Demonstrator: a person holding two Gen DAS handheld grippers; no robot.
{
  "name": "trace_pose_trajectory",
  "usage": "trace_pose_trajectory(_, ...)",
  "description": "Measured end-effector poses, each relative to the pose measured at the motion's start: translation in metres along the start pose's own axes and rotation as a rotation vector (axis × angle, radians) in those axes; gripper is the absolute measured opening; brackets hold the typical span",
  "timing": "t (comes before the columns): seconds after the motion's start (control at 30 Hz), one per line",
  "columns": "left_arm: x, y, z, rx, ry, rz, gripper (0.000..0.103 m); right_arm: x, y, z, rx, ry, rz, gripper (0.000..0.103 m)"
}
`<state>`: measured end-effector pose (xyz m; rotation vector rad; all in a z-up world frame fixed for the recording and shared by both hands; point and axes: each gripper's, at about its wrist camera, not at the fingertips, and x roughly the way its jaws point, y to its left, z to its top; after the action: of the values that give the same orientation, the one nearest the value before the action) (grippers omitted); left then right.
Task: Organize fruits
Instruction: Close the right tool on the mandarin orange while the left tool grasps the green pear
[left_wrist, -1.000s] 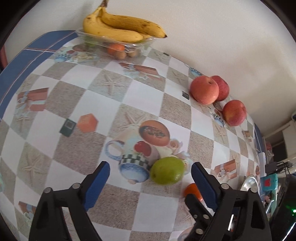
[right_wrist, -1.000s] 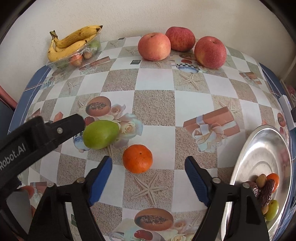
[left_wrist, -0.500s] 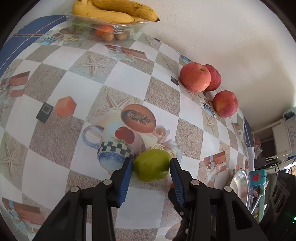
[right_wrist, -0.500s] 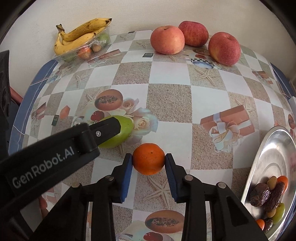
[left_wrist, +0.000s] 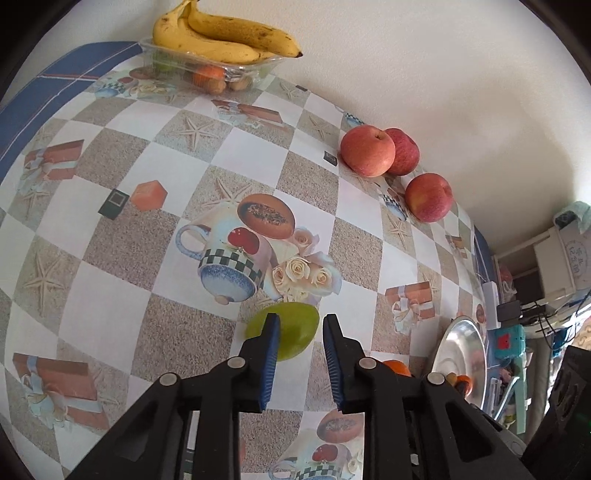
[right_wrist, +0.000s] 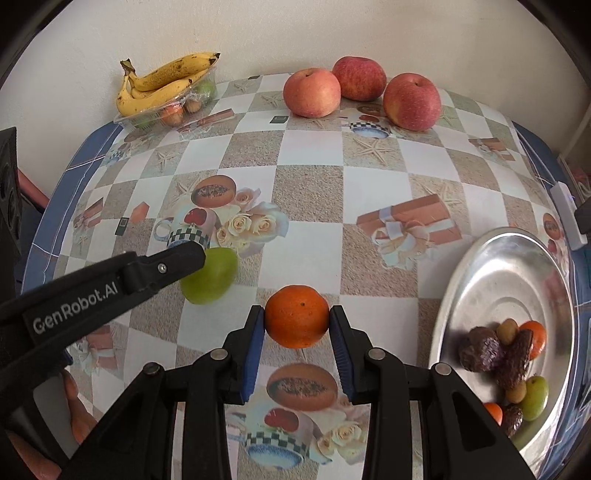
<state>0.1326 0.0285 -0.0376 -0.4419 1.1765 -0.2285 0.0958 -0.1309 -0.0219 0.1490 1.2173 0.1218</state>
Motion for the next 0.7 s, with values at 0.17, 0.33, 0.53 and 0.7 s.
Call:
trace_pose_trajectory(0.17, 0.009, 0.001, 0.002, 0.01, -0.001, 0.02, 0.056, -0.009, -0.009, -0.005, 0.018, -0.009, 0.008, 0.037)
trace_pose_trajectory(0.33, 0.021, -0.007, 0.004, 0.08, -0.013, 0.097, 0.064, -0.005, -0.019, -0.003, 0.049, 0.004, 0.016, 0.037)
trace_pose_trajectory(0.53, 0.042, -0.007, 0.003, 0.126, 0.003, 0.174, 0.064, -0.003, -0.021, -0.004, 0.056, 0.01, 0.024, 0.037)
trace_pose_trajectory(0.7, 0.039, -0.003, 0.01, 0.112, -0.034, 0.157, 0.049, -0.003, -0.023, -0.003, 0.055, 0.01, 0.029, 0.037)
